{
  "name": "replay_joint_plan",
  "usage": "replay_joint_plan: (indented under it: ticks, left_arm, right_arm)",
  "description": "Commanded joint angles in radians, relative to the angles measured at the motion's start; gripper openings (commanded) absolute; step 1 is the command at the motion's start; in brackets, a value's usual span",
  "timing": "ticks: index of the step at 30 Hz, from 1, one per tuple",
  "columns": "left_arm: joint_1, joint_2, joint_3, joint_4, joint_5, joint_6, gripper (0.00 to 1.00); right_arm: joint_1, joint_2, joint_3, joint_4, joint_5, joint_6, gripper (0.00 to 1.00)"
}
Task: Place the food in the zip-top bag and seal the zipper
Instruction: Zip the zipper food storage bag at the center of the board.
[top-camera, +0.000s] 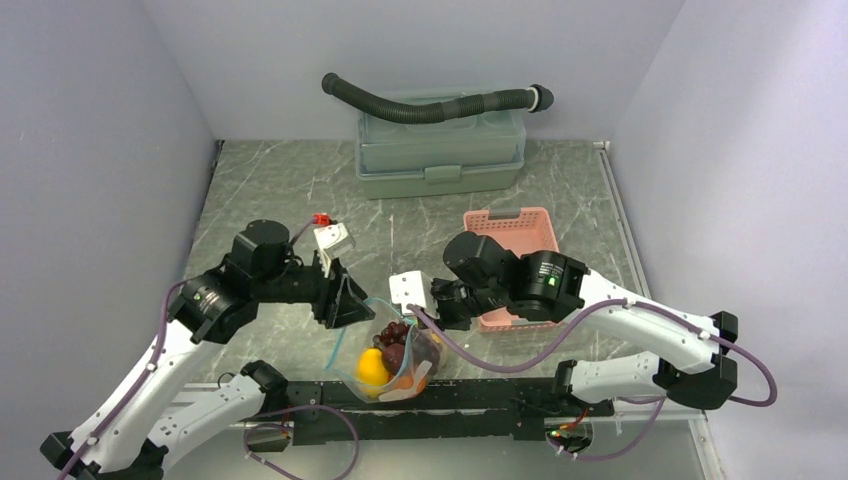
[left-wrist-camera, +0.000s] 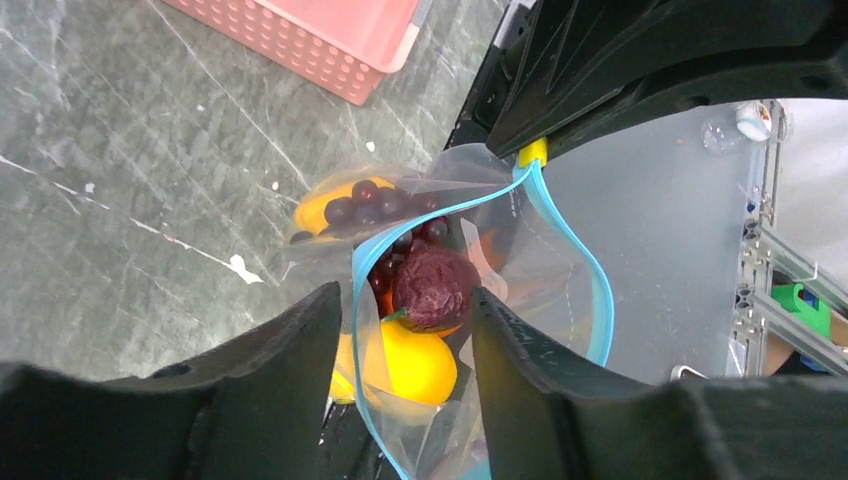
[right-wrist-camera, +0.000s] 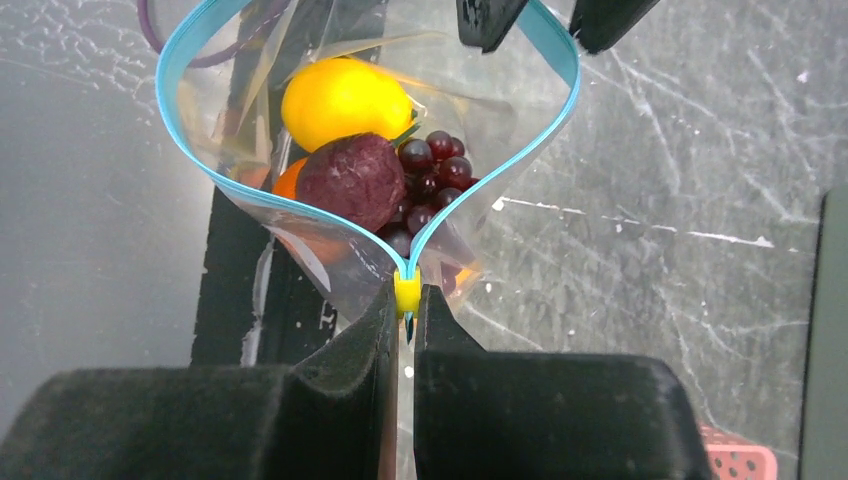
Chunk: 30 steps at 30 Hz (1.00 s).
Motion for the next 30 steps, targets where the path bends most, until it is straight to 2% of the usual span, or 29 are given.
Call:
replay_joint_plan:
  ticks: [1,6,10,22,30]
  left_arm:
    - [-0.004,-0.038,0.047,0.068,-0.024,-0.017,0.59]
    - [-0.004,-0.055,0.043,0.138,0.033,-0.011,0.72]
    - [-0.004,-0.054,0.038,0.178,0.050,-0.002,0.78]
    - [-0.004,-0.079,-0.101,0.503,0.231,-0.096,0.86]
    - [-0.004,-0.030,-0.186,0.773,0.350,-0.253,0.88]
  right_arm:
    - [0.004,0.015,0.095,-0.079,-0.027,0.062,0.00]
    - [0.003,0.062,0.179,-0.177,-0.064,0.118,0.00]
    - [0.004,0.109,0.245,-0.246,-0.073,0.168,0.00]
    - [0.003,0.134,0.338,-0.272,-0.125,0.262,0.00]
    - [0.004,0.159,0.382,-0.282,-0.111,0.293,0.00]
